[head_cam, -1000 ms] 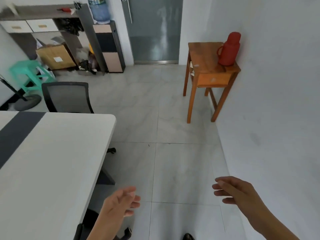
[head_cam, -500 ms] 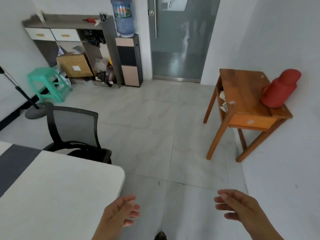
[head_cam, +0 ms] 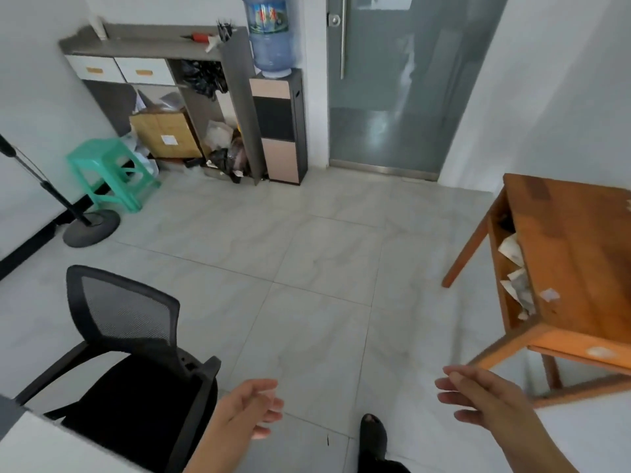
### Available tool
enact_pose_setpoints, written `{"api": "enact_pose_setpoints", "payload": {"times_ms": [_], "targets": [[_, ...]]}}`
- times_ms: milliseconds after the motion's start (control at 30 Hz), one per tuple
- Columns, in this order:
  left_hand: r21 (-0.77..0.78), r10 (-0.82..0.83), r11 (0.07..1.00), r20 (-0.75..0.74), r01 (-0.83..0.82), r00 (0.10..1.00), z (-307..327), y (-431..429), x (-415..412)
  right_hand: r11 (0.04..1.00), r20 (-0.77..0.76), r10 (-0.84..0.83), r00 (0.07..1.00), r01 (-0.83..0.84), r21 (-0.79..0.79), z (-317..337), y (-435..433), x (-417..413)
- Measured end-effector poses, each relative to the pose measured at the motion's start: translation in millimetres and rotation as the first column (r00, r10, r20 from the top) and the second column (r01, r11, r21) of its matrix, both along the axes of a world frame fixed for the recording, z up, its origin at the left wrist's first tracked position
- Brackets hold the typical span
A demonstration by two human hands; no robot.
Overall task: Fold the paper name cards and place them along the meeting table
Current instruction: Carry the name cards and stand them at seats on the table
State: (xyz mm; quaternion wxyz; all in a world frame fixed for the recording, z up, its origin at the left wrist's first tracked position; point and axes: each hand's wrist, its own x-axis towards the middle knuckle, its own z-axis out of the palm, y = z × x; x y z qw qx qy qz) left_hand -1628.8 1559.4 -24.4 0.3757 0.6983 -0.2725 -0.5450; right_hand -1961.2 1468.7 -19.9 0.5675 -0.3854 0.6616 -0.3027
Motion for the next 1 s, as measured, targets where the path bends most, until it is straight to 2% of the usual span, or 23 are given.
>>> {"api": "enact_pose_setpoints", "payload": {"times_ms": [100,300,533,800,1000], "targets": [[-0.033,0.085,0.996,0.0,-0.085,0.996,13,-61,16,0.994,0.017,0.111,0.994,-0.111,0.012,4,-94,27],[-0.101,0.353,0.93,-0.023,-0.353,0.935,18,-140,65,0.922,0.005,0.377,0.926,-0.375,-0.098,28,-255,110],[-0.07,0.518,0.852,-0.042,-0.52,0.854,0,-223,162,0.853,0.029,0.513,0.858,-0.505,-0.131,21,-378,241],[-0.136,0.488,0.864,-0.003,-0.484,0.873,29,-373,317,0.861,0.059,0.504,0.861,-0.496,-0.116,26,-497,387],[-0.147,0.43,0.894,0.015,-0.423,0.903,41,-476,400,0.864,0.051,0.499,0.865,-0.492,-0.107,24,-587,469]]}}
